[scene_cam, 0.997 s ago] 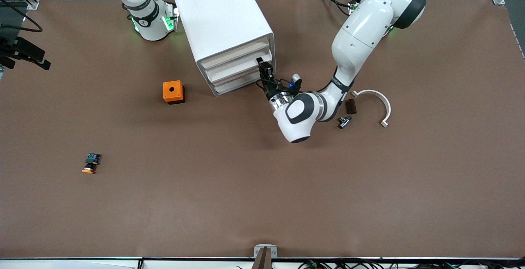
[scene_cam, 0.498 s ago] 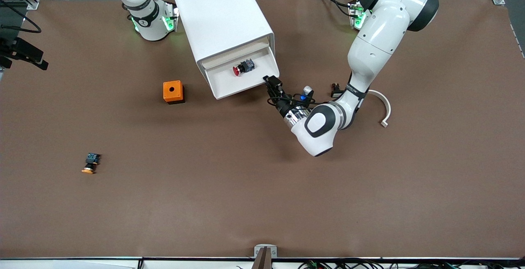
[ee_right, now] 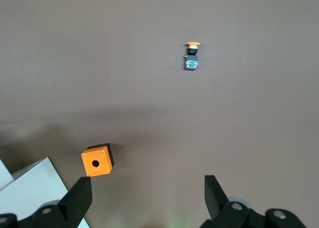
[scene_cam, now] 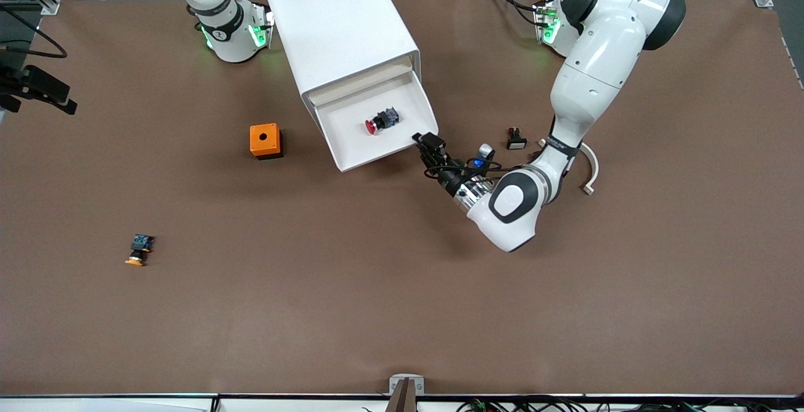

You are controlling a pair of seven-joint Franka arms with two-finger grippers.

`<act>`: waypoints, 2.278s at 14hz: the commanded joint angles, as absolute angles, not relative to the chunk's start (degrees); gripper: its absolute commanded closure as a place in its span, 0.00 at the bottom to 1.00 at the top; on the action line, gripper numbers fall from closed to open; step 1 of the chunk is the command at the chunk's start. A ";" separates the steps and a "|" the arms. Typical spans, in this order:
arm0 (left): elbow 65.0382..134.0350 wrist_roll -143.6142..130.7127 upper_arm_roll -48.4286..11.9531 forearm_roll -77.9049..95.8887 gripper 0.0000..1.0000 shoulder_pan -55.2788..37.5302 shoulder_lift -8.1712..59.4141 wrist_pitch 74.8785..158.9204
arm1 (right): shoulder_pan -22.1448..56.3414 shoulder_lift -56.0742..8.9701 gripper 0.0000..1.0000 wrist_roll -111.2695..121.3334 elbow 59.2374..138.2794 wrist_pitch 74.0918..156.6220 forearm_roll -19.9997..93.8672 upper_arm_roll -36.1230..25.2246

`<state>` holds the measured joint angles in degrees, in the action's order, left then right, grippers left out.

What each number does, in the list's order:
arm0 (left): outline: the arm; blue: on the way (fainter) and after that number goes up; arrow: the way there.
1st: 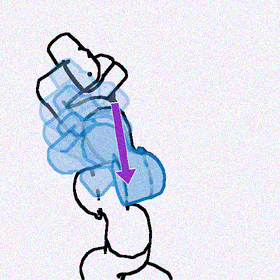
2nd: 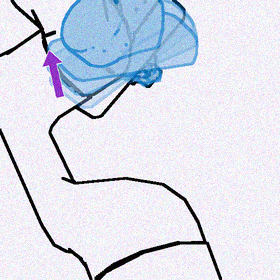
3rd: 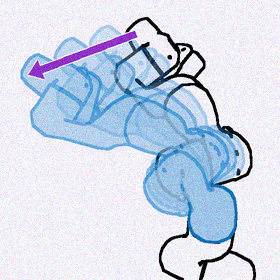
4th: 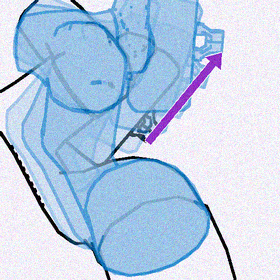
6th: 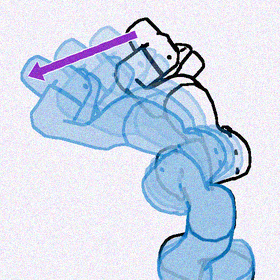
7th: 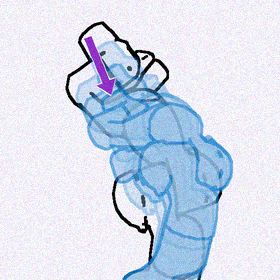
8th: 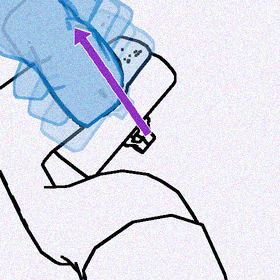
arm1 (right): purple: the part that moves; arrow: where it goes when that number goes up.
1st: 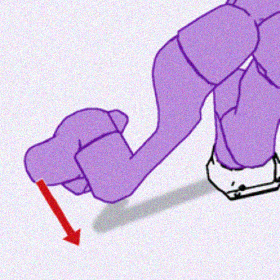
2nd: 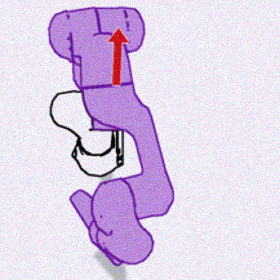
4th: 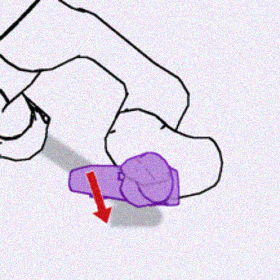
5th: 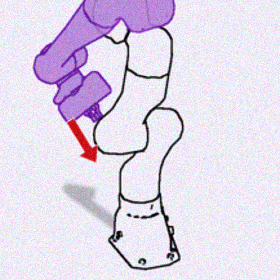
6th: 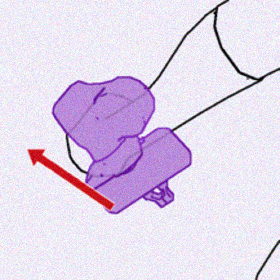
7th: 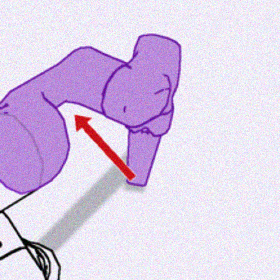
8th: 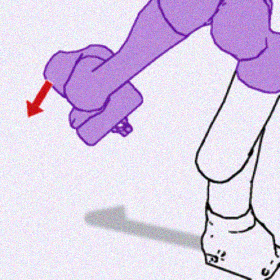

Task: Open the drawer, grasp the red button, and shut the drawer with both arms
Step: 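Pull the drawer open with the left gripper, then reach the right gripper into the drawer and grasp the red button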

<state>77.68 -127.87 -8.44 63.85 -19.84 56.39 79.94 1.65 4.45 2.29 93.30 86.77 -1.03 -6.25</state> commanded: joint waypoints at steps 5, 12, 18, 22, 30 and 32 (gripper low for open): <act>75.85 -127.44 -7.91 65.48 0.88 -17.76 57.39 80.95 | 2.29 -7.99 0.00 2.63 89.56 87.89 -2.73 -6.33; 74.18 -113.31 -8.00 65.30 0.21 -17.75 56.95 81.56 | 6.75 -10.28 0.00 -11.02 88.59 89.73 1.41 -6.15; 71.54 -103.32 -8.35 57.76 0.00 -18.19 56.60 80.95 | 19.83 -6.07 0.00 -42.66 100.26 98.42 5.71 -6.15; 67.51 -85.38 -7.56 55.73 0.00 -18.19 56.25 81.38 | 32.23 -6.41 0.00 -62.97 102.22 104.84 5.63 -6.24; 66.44 -61.37 -5.01 43.18 0.00 -19.86 49.14 89.01 | 47.35 -13.26 0.00 -88.04 102.22 114.95 4.49 -6.33; 66.62 -58.11 -5.27 36.95 0.00 -21.52 46.77 95.24 | 50.00 -16.42 0.00 -93.49 102.22 118.37 3.87 -6.33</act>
<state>65.51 -61.17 -5.82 42.26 -19.23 50.16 90.46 47.31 -13.66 -88.64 102.35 115.66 5.06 -5.48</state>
